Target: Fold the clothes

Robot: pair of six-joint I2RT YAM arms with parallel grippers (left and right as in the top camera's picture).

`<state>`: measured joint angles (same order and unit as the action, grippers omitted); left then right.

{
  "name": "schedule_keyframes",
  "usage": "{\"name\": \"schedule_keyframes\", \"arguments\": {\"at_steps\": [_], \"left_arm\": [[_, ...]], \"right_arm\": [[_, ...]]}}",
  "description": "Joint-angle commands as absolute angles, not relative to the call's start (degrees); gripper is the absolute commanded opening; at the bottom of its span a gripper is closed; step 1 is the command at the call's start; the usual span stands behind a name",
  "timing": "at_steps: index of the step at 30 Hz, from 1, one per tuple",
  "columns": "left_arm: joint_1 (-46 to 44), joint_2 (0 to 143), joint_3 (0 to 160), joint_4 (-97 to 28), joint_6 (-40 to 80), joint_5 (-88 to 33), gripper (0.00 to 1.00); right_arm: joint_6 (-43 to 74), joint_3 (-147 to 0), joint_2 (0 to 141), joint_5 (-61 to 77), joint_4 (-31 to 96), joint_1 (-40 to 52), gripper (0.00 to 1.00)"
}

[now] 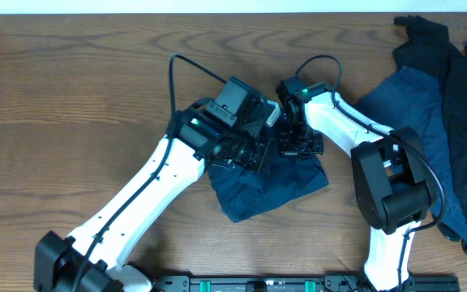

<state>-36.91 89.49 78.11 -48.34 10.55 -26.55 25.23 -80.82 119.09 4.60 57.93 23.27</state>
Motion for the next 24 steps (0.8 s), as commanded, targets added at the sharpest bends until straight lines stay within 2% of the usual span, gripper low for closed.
{"name": "schedule_keyframes", "arguments": {"at_steps": [1,5,7,8,17,24], "left_arm": [[-37.8,91.5,77.3,-47.8,10.8,-26.1,0.06],[-37.9,92.5,77.3,-47.5,10.8,-26.2,0.08],[-37.9,92.5,77.3,-47.5,10.9,-26.4,0.38],[-37.9,92.5,77.3,-47.5,10.8,-26.4,0.43],[-37.1,89.1,78.6,-48.8,8.0,-26.9,0.45],[-30.1,84.1,78.6,-53.4,7.8,-18.7,0.45]], "right_arm": [[26.2,-79.3,120.2,2.4,57.9,24.0,0.01],[26.2,-79.3,120.2,2.4,57.9,24.0,0.01],[26.2,-79.3,120.2,2.4,57.9,24.0,0.01],[26.2,-79.3,120.2,2.4,57.9,24.0,0.01],[26.2,-79.3,120.2,2.4,58.2,24.0,0.01],[26.8,-79.3,119.8,2.3,58.3,23.8,0.01]]}}
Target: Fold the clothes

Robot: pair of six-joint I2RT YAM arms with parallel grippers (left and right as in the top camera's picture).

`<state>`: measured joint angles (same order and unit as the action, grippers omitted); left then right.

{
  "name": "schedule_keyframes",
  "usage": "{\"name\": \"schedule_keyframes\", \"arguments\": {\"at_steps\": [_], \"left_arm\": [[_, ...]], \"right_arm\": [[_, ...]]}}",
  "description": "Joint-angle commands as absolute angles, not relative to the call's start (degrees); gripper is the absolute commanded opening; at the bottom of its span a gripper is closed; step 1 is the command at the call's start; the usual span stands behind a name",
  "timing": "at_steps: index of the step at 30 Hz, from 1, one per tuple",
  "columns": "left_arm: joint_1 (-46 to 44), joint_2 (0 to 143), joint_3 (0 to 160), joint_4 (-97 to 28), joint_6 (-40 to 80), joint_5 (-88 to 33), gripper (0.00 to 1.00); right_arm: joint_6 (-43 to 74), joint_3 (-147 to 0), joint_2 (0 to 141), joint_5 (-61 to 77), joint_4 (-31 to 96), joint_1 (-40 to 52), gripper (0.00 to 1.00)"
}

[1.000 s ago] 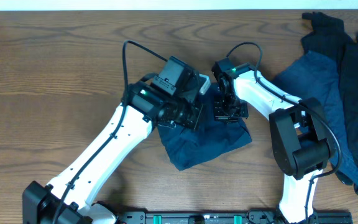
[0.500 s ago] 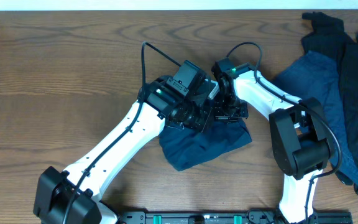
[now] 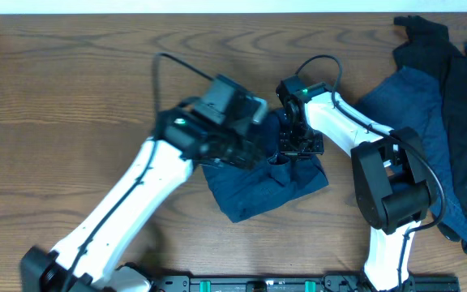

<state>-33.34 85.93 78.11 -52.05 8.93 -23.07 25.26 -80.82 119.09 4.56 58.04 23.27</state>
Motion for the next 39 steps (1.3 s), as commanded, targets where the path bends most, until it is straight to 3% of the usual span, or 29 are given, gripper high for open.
{"name": "schedule_keyframes", "arguments": {"at_steps": [1,13,17,21,27,30,35,39], "left_arm": [[-28.9,84.1,78.6,-54.0,7.8,-18.8,0.45],[-24.9,87.5,77.4,-55.9,9.0,-19.2,0.47],[-25.1,88.8,77.4,-55.4,9.0,-27.5,0.47],[-27.0,89.7,77.4,-54.8,9.1,-29.8,0.56],[-32.6,90.0,77.4,-53.0,9.1,-29.8,0.63],[-35.9,90.0,77.4,-51.2,9.1,-28.0,0.8],[-40.2,90.6,77.3,-50.8,13.0,-18.4,0.87],[-42.5,91.7,77.3,-49.2,13.9,-18.3,0.88]], "right_arm": [[27.4,-79.4,119.4,2.4,58.3,23.6,0.01],[26.9,-80.9,113.5,3.2,58.2,19.1,0.01],[27.0,-80.8,113.5,2.1,58.7,19.0,0.01],[31.7,-80.8,113.5,-3.2,59.9,18.3,0.01],[28.6,-80.7,113.6,0.9,62.0,17.5,0.01],[28.6,-80.2,113.6,1.4,62.8,17.5,0.01],[28.6,-78.6,113.6,5.7,62.2,17.5,0.01],[28.7,-76.6,113.6,9.3,60.2,17.7,0.01]]}}
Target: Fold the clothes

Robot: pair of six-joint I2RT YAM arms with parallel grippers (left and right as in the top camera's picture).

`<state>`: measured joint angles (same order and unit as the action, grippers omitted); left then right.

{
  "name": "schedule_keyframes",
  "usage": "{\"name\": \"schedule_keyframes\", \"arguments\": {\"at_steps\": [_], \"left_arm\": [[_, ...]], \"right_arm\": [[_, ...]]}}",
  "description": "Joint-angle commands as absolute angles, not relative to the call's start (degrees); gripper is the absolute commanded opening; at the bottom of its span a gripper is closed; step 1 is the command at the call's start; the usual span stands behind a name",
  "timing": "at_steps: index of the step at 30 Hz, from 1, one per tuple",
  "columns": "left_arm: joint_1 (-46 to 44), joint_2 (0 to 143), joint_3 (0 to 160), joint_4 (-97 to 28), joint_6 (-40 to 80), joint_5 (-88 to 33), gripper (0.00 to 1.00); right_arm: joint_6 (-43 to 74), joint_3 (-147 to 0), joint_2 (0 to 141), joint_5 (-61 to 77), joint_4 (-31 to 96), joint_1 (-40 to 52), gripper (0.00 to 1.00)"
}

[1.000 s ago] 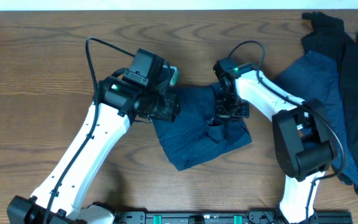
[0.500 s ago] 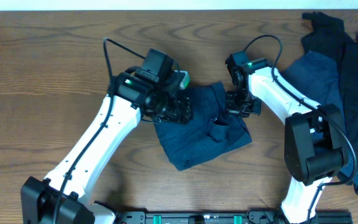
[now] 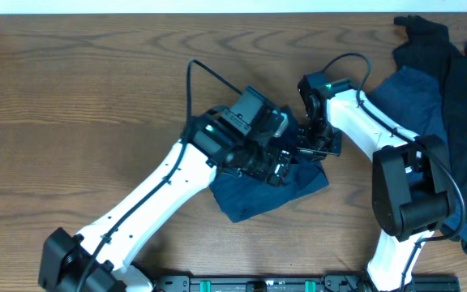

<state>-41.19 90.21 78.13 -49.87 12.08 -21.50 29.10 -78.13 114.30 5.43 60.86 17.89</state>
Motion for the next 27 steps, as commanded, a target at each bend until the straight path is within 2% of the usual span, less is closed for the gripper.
{"name": "schedule_keyframes", "arguments": {"at_steps": [1,9,24,25,27], "left_arm": [[-43.2,92.2,77.3,-48.7,13.9,-18.3,0.88],[-47.1,98.8,77.3,-47.2,13.8,-14.9,0.92],[-48.2,104.0,77.3,-40.8,13.6,-12.4,0.93],[-48.4,104.3,77.3,-40.5,13.6,-12.4,0.91],[-48.8,104.6,77.3,-39.9,13.6,-12.4,0.82]], "right_arm": [[28.7,-76.0,113.6,9.6,59.7,17.7,0.01],[29.3,-72.0,113.6,9.7,57.3,17.5,0.01],[29.3,-71.9,113.6,9.7,56.5,17.5,0.01],[29.3,-71.9,113.6,9.7,56.5,17.5,0.01],[29.3,-71.9,113.6,9.7,56.3,17.5,0.01]]}}
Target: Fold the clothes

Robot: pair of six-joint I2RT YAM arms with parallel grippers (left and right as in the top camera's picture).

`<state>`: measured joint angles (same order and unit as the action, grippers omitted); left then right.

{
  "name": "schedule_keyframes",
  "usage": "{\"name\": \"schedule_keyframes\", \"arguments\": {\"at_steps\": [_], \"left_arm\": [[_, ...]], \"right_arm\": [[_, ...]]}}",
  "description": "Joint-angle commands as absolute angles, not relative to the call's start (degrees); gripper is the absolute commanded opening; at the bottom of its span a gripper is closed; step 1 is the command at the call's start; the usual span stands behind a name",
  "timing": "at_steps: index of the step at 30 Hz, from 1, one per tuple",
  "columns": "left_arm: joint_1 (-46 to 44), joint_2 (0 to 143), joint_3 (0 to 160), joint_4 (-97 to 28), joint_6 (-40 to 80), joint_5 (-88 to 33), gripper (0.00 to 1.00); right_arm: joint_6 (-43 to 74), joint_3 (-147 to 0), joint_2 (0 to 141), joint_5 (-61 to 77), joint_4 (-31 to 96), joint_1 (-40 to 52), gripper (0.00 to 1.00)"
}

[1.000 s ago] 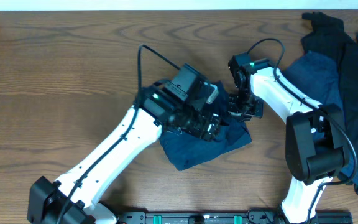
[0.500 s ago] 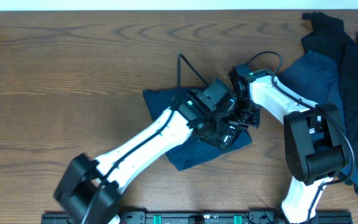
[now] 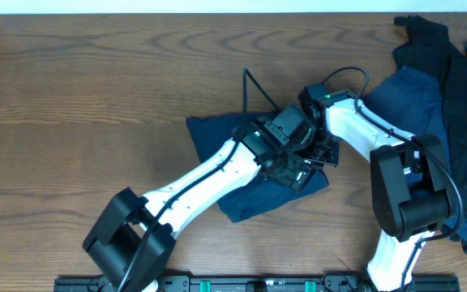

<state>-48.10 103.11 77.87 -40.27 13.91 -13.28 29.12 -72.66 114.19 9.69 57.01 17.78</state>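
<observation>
A dark blue garment lies folded into a rough block at the middle of the wooden table. Its upper left corner and its lower edge show; the middle is under my arms. My left gripper is down on the garment's right part. My right gripper is right beside it at the garment's upper right edge. Both sets of fingers are hidden under the wrists, so open or shut does not show.
A pile of dark and blue clothes covers the table's right side, with a blue piece reaching toward the right arm. The arms' bases stand at the front edge.
My left gripper has moved right, close against the right gripper. The garment's upper left corner, covered by the left arm before, now shows flat on the table. The right gripper has barely moved.
At first both grippers were close together on the garment's upper middle. Then the left wrist was further left and the right still there. After that the right wrist was further right with the left beside it. Now both are at the garment's right part.
</observation>
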Motion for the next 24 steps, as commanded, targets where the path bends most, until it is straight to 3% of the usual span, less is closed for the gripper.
{"name": "schedule_keyframes", "arguments": {"at_steps": [1,4,5,6,15,24], "left_arm": [[-49.0,104.6,77.3,-39.7,13.6,-12.4,0.7],[-49.7,104.4,77.4,-39.5,13.6,-12.5,0.23],[-49.9,104.3,77.5,-39.8,13.6,-13.1,0.13],[-50.2,104.0,77.6,-40.2,13.6,-13.8,0.1],[-53.1,94.0,78.5,-40.8,12.1,-14.3,0.08],[-56.1,98.7,77.2,-36.9,12.8,-14.3,0.08]], "right_arm": [[29.3,-71.9,113.6,9.7,56.2,17.5,0.01],[29.3,-71.9,113.6,9.7,56.0,17.5,0.01],[29.3,-71.9,113.6,9.7,55.9,17.5,0.01],[29.4,-71.9,113.6,9.7,55.8,17.5,0.01],[30.7,-71.9,113.6,10.4,55.0,17.1,0.01],[31.3,-71.9,113.6,12.6,55.1,17.1,0.01]]}}
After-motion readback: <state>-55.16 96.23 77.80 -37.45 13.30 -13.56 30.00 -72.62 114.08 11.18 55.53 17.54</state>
